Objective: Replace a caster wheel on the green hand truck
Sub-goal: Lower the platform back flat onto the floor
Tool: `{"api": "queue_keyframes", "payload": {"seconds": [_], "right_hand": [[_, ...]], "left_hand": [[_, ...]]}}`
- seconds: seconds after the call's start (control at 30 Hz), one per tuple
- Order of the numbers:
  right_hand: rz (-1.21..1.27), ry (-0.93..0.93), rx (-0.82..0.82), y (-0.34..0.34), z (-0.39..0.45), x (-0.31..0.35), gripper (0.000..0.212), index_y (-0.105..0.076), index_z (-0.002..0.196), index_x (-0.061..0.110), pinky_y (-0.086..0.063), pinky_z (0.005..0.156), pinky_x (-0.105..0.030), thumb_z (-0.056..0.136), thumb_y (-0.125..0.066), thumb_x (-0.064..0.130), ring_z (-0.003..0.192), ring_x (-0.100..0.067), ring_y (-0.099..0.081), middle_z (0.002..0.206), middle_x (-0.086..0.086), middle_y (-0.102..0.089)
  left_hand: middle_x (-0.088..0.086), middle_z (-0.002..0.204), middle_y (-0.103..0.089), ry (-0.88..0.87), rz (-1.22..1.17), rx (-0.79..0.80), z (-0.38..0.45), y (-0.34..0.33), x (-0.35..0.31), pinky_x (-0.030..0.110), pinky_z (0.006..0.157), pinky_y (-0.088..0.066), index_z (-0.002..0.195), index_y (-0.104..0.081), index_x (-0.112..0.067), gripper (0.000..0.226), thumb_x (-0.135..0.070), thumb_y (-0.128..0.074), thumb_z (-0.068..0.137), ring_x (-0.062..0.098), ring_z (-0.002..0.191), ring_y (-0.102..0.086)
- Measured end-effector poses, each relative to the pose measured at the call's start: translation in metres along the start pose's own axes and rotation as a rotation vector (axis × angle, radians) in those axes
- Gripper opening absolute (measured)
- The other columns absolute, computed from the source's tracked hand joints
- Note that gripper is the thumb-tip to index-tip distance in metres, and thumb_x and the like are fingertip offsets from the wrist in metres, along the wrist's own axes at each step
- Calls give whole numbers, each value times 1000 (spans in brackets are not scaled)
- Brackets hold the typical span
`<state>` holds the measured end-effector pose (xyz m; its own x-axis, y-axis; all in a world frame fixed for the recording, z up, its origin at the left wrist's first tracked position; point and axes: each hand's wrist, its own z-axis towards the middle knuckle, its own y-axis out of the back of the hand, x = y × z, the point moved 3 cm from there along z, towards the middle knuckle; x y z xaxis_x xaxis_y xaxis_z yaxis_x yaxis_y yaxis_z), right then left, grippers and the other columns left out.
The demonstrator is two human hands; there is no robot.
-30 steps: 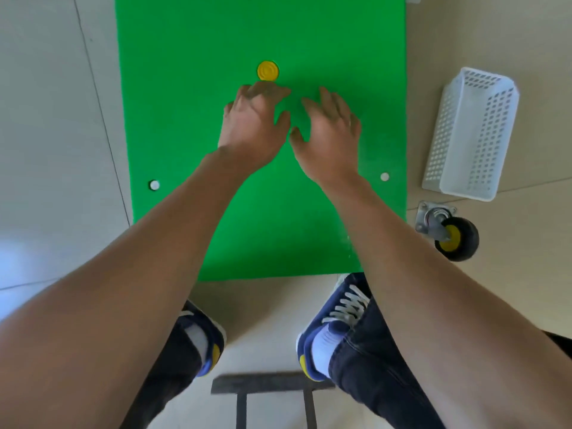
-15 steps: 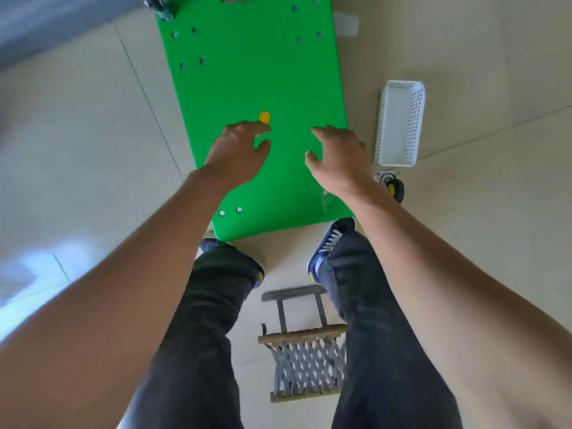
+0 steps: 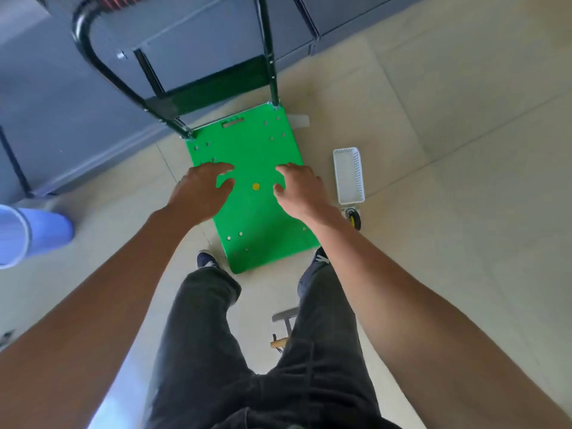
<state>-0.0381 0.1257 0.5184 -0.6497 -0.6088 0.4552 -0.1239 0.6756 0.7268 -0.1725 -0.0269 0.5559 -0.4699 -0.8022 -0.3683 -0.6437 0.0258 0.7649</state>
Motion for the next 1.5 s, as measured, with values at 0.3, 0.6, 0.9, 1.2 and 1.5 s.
{"api": "queue_keyframes", "payload": {"seconds": [0.3, 0.6, 0.9, 1.2, 1.5], "right_hand": [[208, -329, -89, 13, 33, 56, 48, -51, 148, 17, -53, 99, -45, 102, -55, 31, 112, -34, -67, 133, -13, -67], [394, -519, -175, -24, 31, 148, 46, -55, 145, 21, -48, 106, -45, 99, -54, 30, 123, -34, -61, 139, -15, -62], [500, -558, -254, -39, 17, 178, 46, -53, 146, 17, -48, 106, -45, 101, -53, 25, 125, -35, -59, 131, -20, -65], [539, -540, -288, -37, 60, 224, 47, -51, 148, 20, -45, 109, -44, 101, -54, 25, 131, -35, -54, 141, -17, -60], [712, -585, -377, -18, 185, 299, 56, -40, 155, 15, -50, 99, -43, 101, -56, 21, 120, -38, -60, 135, -20, -63]], "left_hand": [[1, 138, -62, -164, -3, 88, 70, 88, 55, 44, 110, -44, 138, -60, -25, 37, -34, -54, 102, 24, 126, -58], [4, 139, -62, -386, 120, 137, 97, 172, 83, 43, 112, -41, 137, -61, -19, 36, -27, -55, 103, 23, 128, -57], [12, 141, -58, -466, 186, 108, 91, 191, 101, 34, 110, -37, 139, -59, -11, 38, -21, -56, 102, 27, 127, -55], [2, 142, -57, -577, 153, -31, 138, 246, 104, 24, 110, -27, 137, -60, -15, 36, -20, -58, 101, 19, 133, -49], [7, 139, -58, -638, 172, -13, 265, 307, 89, 37, 110, -40, 138, -59, -15, 40, -19, -58, 99, 23, 128, -52]]}}
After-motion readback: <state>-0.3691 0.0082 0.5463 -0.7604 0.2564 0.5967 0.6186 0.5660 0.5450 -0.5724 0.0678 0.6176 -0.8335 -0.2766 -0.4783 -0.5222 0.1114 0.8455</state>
